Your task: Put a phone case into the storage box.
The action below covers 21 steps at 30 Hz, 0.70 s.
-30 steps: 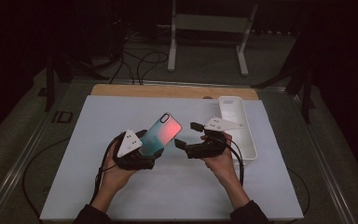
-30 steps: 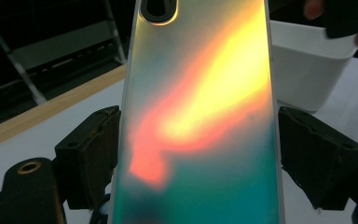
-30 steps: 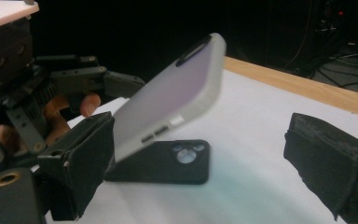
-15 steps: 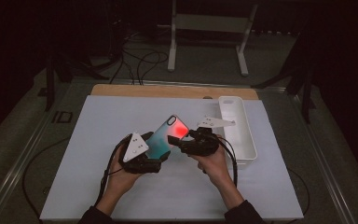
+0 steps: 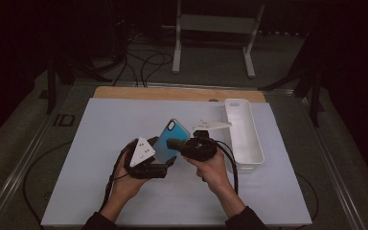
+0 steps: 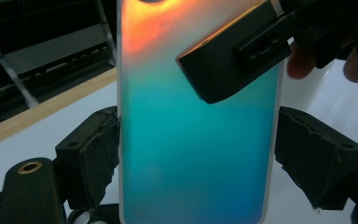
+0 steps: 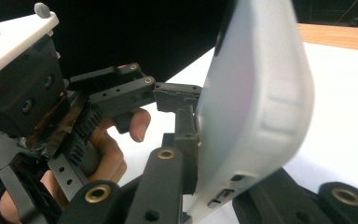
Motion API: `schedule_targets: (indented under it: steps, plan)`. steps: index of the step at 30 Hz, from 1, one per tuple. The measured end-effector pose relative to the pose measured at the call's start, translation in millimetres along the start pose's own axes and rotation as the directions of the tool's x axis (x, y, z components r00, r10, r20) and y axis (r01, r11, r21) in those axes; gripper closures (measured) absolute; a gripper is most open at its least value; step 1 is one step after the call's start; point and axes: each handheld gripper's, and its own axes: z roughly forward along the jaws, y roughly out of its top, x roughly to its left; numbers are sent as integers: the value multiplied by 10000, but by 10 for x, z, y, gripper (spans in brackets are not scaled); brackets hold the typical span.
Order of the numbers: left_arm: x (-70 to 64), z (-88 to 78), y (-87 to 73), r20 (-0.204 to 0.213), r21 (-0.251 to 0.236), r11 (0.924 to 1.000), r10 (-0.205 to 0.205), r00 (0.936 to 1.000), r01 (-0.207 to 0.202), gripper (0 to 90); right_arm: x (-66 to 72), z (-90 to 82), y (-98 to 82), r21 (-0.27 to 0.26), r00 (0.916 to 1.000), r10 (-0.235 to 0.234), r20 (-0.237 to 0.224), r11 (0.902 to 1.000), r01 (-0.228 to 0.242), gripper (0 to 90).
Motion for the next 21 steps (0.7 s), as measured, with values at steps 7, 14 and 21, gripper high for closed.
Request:
schedule_targets:
  steps: [7,14,21]
  plan:
    - [20,20,1,103,263,9996,-134,9999,132,170,29,35,-8,-42,9999,51,153,10000,-50,863]
    - [39,28,11,477,503,9985,-217,9986,193,114,49,44,-21,-76,9991,-180,392,9998,183,868]
    - [122,-23,16,939,477,9977,-529,9942,486,104,15,-18,-6,-194,9987,-274,428,9994,282,868]
